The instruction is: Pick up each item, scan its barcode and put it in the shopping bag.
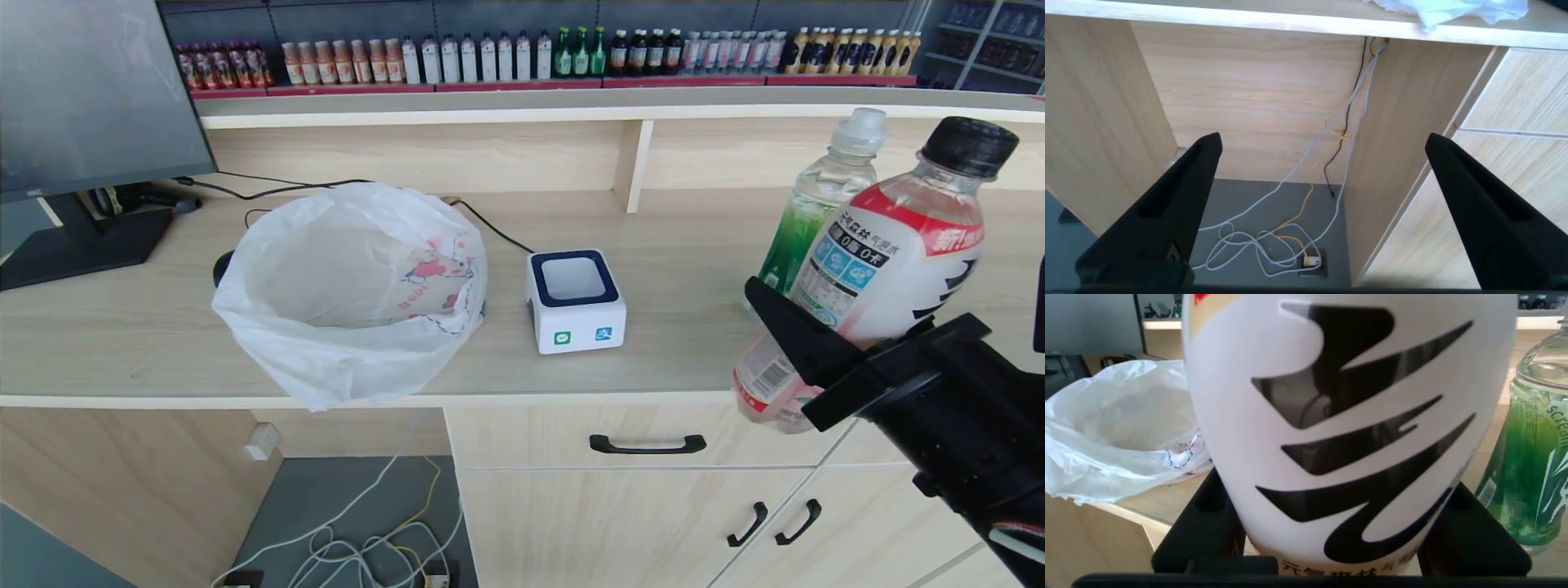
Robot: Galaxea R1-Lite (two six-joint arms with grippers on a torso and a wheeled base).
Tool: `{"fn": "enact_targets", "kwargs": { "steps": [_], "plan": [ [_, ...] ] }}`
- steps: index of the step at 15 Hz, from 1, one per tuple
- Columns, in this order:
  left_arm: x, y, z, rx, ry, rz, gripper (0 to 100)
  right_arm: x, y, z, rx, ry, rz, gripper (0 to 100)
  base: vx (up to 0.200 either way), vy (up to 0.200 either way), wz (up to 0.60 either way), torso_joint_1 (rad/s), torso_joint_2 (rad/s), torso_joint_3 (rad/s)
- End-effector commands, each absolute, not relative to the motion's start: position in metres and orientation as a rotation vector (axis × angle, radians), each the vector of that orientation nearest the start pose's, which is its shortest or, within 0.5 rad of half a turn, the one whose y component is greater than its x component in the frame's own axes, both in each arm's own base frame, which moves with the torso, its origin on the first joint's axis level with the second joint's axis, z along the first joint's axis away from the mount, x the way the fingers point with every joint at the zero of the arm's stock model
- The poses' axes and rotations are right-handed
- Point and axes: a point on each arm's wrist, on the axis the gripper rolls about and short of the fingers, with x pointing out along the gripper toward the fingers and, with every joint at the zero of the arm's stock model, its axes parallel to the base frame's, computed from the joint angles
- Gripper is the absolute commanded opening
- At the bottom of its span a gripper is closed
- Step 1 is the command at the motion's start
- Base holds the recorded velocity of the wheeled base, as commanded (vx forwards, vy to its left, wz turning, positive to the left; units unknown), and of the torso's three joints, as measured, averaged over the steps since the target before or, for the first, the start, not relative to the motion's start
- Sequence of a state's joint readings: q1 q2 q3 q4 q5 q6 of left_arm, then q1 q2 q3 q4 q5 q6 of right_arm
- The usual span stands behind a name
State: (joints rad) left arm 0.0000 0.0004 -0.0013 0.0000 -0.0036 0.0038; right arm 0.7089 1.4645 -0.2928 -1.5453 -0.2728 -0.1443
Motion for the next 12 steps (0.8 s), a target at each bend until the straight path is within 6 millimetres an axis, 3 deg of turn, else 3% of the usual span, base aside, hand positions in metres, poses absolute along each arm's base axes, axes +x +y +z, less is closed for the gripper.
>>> {"fn": "enact_targets", "kwargs": {
  "steps": [1,3,8,12],
  "plan": [
    [-0.023,0.000,0.075,0.003,0.000,-0.003,100,0.156,0.126,0.204,0.035,-0.363,0.406,0,0.000,0.200,0.00,0.007,0.00,0.002],
    [-0.023,0.000,0.076,0.005,-0.002,-0.003,100,0.157,0.127,0.207,0.041,-0.372,0.405,0,0.000,0.200,0.00,0.007,0.00,0.000],
    [-0.023,0.000,0.076,0.006,-0.002,-0.003,100,0.173,0.142,0.208,0.023,-0.379,0.473,0,0.000,0.000,0.00,0.000,0.00,0.000],
    [-0.023,0.000,0.076,0.006,-0.002,-0.003,100,0.196,0.164,0.209,0.000,-0.400,0.525,0,0.000,0.000,0.00,0.000,0.00,0.000]
  ]
}}
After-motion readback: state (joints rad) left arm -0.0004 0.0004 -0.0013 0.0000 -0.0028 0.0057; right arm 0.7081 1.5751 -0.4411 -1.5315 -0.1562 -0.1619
